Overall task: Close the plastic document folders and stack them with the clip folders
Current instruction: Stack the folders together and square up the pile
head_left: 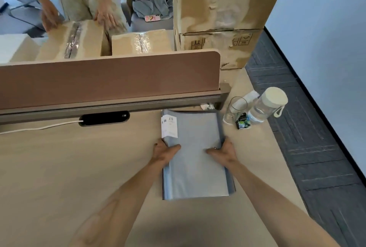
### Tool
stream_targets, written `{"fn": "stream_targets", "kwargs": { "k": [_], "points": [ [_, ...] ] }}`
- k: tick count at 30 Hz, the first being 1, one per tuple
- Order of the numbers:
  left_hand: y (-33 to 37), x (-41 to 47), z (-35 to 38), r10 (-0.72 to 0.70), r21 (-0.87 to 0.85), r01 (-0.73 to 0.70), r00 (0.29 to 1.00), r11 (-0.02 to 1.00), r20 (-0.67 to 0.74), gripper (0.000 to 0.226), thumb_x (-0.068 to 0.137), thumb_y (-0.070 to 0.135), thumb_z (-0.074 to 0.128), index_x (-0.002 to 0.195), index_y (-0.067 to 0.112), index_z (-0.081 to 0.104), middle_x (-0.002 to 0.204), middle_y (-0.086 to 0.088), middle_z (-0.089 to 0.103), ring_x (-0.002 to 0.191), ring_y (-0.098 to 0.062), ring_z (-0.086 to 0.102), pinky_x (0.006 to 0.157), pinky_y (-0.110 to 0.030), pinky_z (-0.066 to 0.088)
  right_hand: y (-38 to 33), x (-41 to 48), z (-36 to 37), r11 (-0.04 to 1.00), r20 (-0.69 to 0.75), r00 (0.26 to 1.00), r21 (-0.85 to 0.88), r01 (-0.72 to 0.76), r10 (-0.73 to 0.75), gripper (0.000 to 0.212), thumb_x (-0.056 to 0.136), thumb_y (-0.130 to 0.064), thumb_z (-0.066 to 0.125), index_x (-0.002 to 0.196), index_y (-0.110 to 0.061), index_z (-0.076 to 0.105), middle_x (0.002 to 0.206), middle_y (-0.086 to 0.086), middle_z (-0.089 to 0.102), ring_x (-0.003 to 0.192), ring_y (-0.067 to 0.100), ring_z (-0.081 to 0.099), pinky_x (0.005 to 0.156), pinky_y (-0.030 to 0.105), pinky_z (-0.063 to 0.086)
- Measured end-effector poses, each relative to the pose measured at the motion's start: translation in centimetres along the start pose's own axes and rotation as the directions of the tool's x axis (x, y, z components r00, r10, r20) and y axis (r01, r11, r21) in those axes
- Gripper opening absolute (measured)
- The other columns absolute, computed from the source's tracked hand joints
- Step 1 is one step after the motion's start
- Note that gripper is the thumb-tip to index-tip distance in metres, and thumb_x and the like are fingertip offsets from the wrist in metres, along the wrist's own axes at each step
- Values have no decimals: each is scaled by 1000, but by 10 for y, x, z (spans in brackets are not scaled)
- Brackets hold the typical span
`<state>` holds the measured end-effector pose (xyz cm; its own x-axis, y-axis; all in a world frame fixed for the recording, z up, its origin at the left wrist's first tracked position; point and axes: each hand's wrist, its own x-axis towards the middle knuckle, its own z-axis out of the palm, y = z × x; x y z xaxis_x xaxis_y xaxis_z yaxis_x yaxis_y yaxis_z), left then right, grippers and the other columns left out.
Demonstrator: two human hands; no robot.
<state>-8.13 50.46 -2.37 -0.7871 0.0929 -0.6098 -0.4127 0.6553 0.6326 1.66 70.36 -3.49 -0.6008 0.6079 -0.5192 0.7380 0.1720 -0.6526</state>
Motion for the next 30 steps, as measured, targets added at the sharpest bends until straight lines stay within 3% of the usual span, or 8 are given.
{"fn": "stream_targets", "kwargs": {
  "k": [3,8,12,18,24,27,30],
  "points": [
    [5,7,9,8,9,-8,1000,1000,-9,70,74,36,75,128,6,42,132,-14,49,119,-29,52,88,-25,39,1,8,-1,999,-6,1000,-38,20,-20,80,60,-36,83,120,-10,37,119,11,45,111,30,49,93,37,46],
    [7,5,10,1,11,-1,1000,1000,-25,89,51,52,66,125,11,42,127,-14,50,115,-30,53,94,-32,44,1,7,2,998,-45,999,-57,-4,1,80,65,-39,77,125,-8,35,123,12,40,115,31,46,97,35,42],
    [10,-2,14,-12,45,13,1000,999,-21,91,50,53,63,128,11,41,125,-12,46,118,-30,49,99,-34,41,5,7,0,997,-54,998,-69,-19,16,79,66,-42,73,125,-7,35,123,12,39,117,32,44,101,39,42],
    [13,-4,13,-27,65,27,1000,998,-2,94,51,56,63,130,12,39,127,-10,44,122,-29,46,105,-40,40,2,7,-12,952,-55,998,-305,-33,17,72,71,-59,60,123,-14,39,129,14,41,124,33,33,100,45,37],
    [16,-3,17,37,102,-36,999,994,-7,75,74,42,66,133,12,31,133,-10,40,129,-30,37,106,-40,35,3,10,-15,948,-33,999,-317,-22,12,62,79,-57,56,123,-15,43,126,14,36,123,34,33,98,47,40],
    [16,-2,16,45,64,-46,999,997,16,76,71,41,64,133,16,28,134,-10,44,127,-32,42,104,-42,39,1,14,-18,955,-29,1000,-295,-15,7,57,82,-52,56,124,-15,45,126,15,37,122,36,36,99,48,40],
    [18,-1,13,62,38,-63,997,997,40,64,80,30,65,132,15,29,134,-9,46,121,-30,49,94,-32,42,0,16,-23,960,2,999,-278,-30,32,56,84,-52,53,127,-18,45,128,17,40,121,37,39,100,48,39]
  ]
}}
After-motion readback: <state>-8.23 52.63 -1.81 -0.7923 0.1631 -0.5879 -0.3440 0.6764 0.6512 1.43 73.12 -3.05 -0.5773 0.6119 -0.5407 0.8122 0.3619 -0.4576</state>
